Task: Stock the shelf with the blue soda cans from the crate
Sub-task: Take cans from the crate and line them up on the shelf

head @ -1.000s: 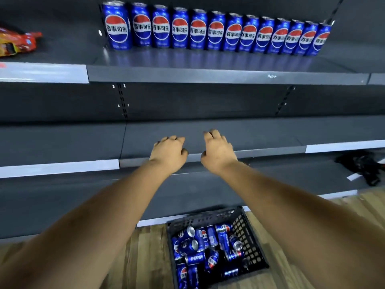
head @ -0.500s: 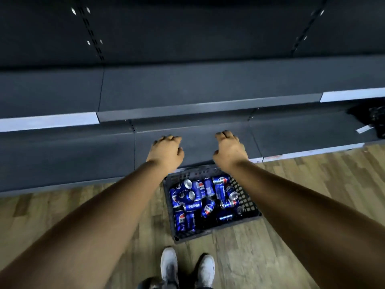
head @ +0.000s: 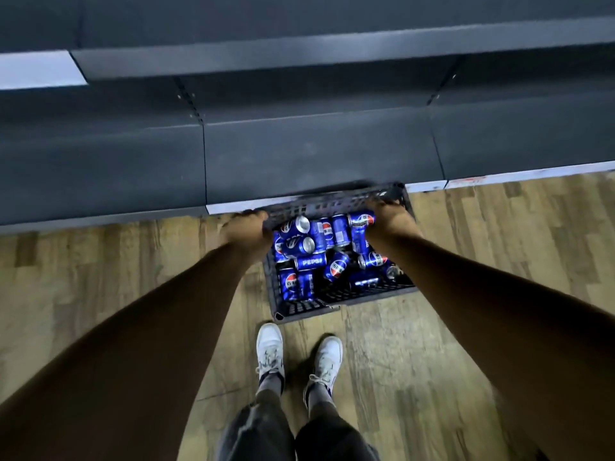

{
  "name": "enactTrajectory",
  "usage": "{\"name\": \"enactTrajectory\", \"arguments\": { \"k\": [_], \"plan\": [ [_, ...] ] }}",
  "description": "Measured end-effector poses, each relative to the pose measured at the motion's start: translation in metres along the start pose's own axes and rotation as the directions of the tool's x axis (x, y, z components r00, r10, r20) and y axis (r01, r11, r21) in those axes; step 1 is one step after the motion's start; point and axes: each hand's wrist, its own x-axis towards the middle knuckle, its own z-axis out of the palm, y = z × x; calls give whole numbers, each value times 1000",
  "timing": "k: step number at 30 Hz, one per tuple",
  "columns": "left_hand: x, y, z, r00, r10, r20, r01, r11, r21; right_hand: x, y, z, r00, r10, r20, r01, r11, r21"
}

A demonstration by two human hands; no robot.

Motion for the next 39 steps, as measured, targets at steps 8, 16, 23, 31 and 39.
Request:
{"name": "enactTrajectory", "arguments": {
  "k": [8,16,23,31,39],
  "plan": [
    [40,-30,84,855,-488,173,485,635,-601,42,20,93,990,1,138,-1,1000,0],
    [64,-31,164,809,-426,406,588,594,-549,74,40,178,954,-3,300,12,1000,-27],
    [92,-35,241,658,-387,646,751,276,-600,121,70,252,935,215,283,-290,922,256],
    [129,-62,322,552,-331,765,763,-168,-624,194,51,353,764,405,502,-637,352,686],
    [177,-73,386,579,-365,729,729,-170,-664,245,23,403,736,463,493,-646,264,716]
  ]
}}
